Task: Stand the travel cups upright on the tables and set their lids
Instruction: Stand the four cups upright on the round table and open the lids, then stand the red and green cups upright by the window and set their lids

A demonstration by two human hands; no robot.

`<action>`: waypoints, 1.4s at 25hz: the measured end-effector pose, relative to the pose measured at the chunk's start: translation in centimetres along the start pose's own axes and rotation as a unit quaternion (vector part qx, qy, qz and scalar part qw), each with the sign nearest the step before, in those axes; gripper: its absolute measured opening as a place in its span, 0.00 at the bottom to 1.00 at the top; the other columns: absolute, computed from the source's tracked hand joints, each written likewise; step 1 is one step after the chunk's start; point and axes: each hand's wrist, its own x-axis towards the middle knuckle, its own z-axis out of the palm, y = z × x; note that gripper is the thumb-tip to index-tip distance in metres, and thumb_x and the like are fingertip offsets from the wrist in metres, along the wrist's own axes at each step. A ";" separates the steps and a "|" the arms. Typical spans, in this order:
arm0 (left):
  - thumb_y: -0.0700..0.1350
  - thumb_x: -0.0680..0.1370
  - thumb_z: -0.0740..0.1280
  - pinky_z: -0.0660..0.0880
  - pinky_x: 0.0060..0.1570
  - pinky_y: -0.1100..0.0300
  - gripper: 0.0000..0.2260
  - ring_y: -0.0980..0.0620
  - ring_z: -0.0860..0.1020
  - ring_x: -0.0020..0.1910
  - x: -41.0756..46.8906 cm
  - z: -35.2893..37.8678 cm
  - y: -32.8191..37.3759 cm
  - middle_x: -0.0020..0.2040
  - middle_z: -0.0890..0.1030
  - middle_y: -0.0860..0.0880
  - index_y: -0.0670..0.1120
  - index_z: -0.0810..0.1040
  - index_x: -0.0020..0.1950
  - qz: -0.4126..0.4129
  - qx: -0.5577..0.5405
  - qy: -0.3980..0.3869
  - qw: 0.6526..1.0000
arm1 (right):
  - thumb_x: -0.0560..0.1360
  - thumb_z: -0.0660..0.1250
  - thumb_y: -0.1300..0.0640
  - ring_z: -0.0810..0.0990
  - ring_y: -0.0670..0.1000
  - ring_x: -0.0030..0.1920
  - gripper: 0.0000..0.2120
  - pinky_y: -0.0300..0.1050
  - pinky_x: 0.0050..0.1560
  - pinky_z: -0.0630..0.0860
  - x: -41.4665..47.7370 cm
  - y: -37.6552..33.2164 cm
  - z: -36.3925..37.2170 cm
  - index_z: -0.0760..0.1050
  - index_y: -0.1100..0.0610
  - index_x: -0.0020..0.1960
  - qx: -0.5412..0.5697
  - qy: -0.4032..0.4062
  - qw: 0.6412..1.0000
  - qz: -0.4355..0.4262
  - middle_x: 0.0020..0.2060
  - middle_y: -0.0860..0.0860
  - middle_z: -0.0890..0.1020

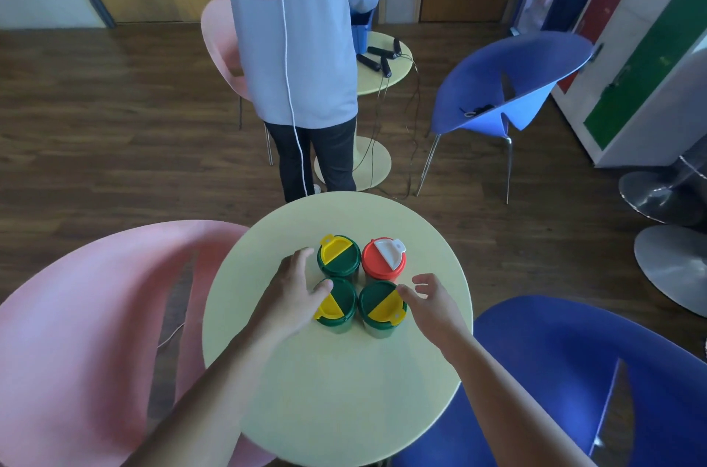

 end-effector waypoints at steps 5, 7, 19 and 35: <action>0.49 0.79 0.67 0.61 0.74 0.56 0.27 0.48 0.61 0.78 -0.7 -1.3 2.7 0.77 0.65 0.49 0.47 0.64 0.77 0.138 0.059 0.003 0.989 | 0.77 0.65 0.44 0.74 0.49 0.54 0.20 0.42 0.50 0.69 -3.0 -1.3 -2.3 0.72 0.52 0.65 -0.093 0.046 0.990 -0.097 0.64 0.51 0.75; 0.50 0.80 0.66 0.60 0.75 0.52 0.27 0.45 0.56 0.80 -1.1 -1.7 3.8 0.79 0.62 0.49 0.49 0.64 0.78 0.163 0.083 -0.010 0.983 | 0.77 0.64 0.44 0.73 0.48 0.50 0.19 0.43 0.48 0.70 -4.8 -1.8 -2.9 0.72 0.51 0.65 -0.112 0.071 0.984 -0.119 0.63 0.50 0.75; 0.50 0.80 0.67 0.55 0.75 0.52 0.28 0.43 0.53 0.81 -8.9 -0.1 10.8 0.80 0.62 0.50 0.49 0.63 0.78 0.337 0.105 -0.072 0.933 | 0.76 0.67 0.48 0.66 0.53 0.72 0.22 0.50 0.68 0.68 -18.3 2.1 -5.4 0.70 0.51 0.69 -0.166 0.277 0.928 -0.185 0.71 0.50 0.70; 0.52 0.80 0.65 0.51 0.78 0.51 0.29 0.45 0.49 0.82 -26.1 20.8 34.9 0.81 0.58 0.47 0.51 0.60 0.80 0.537 0.089 -0.205 0.814 | 0.75 0.68 0.48 0.64 0.55 0.74 0.23 0.48 0.73 0.63 -36.4 22.7 -27.7 0.71 0.53 0.68 -0.152 0.492 0.857 -0.019 0.71 0.52 0.70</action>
